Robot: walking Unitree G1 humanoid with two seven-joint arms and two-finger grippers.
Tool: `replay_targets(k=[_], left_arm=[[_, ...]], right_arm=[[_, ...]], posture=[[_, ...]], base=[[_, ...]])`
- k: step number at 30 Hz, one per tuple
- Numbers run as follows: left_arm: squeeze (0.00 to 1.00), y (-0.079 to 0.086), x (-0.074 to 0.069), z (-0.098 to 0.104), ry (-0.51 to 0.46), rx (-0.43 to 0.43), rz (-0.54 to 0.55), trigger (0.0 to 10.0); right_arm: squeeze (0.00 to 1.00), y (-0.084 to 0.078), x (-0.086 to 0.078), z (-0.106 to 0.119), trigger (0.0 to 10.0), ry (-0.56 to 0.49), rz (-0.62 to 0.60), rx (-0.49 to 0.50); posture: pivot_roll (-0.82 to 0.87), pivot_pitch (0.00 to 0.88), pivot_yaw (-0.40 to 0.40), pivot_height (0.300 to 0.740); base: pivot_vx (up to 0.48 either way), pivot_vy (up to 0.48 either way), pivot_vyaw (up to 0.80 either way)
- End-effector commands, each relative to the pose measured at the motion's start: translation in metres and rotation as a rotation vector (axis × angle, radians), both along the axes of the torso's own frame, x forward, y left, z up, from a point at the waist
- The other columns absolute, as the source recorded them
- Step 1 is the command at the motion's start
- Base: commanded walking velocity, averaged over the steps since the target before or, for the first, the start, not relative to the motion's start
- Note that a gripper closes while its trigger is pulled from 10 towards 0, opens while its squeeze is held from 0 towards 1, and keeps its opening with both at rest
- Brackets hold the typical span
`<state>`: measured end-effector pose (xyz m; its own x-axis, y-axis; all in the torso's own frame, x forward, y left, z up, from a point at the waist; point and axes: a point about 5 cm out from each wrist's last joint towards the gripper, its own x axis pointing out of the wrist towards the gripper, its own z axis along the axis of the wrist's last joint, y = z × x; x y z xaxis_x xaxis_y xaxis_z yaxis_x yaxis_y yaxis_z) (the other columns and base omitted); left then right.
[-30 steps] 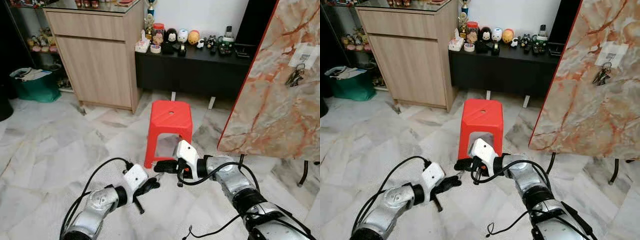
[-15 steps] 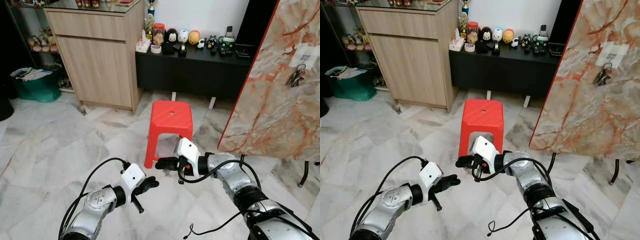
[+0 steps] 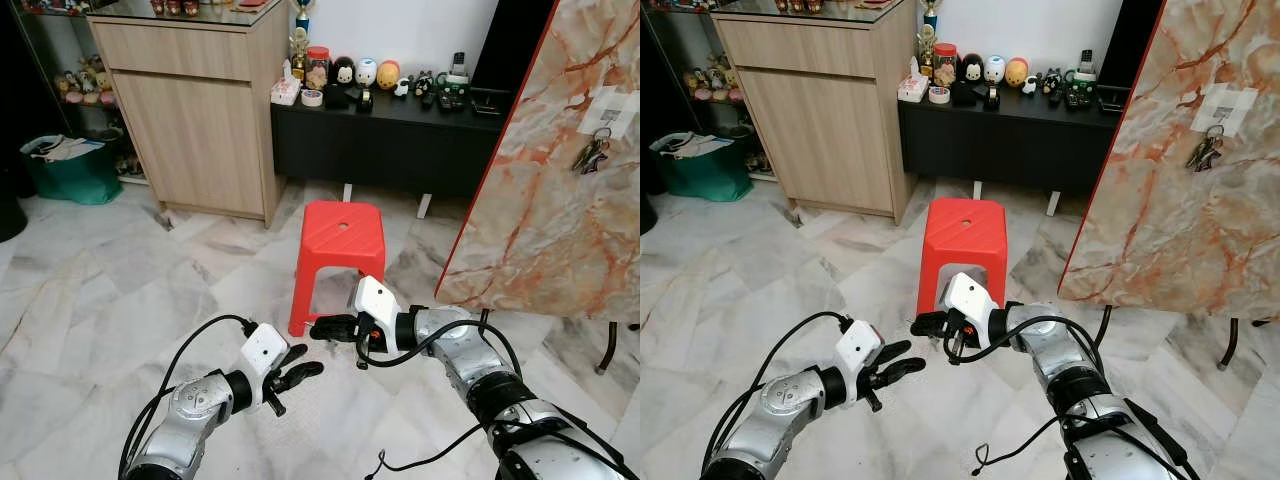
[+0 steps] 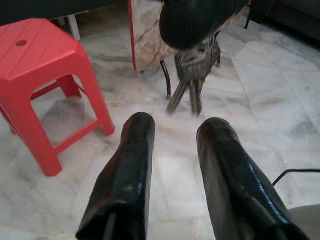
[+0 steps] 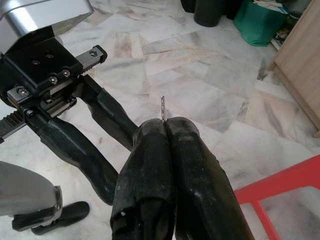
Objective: Hang keys on a hook
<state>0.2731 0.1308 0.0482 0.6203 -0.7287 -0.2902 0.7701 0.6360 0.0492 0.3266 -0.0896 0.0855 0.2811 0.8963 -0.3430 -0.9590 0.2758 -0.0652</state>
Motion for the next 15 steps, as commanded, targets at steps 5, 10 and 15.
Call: replay_targets(k=[5, 10, 15], left_arm=[[1.0, -0.0027, 0.0041, 0.0076, -0.024, -0.039, 0.014, 10.0], [0.0, -0.006, 0.0067, 0.0099, -0.042, -0.056, 0.028, 10.0], [0.0, -0.0101, 0.0071, 0.0114, -0.037, -0.08, 0.019, 10.0]], right_arm=[[0.0, 0.0014, 0.002, 0.0042, 0.0, -0.017, 0.018, -0.005], [0.0, 0.0032, 0.0015, 0.0048, 0.0, -0.018, 0.03, -0.002], [0.0, 0.0038, 0.001, 0.0046, 0.0, -0.017, 0.034, -0.002]], posture=[[0.13, 0.0, -0.111, 0.74], [0.13, 0.0, -0.111, 0.74], [0.13, 0.0, -0.113, 0.74]], base=[[0.0, 0.0, 0.0], [0.0, 0.0, 0.0], [0.0, 0.0, 0.0]])
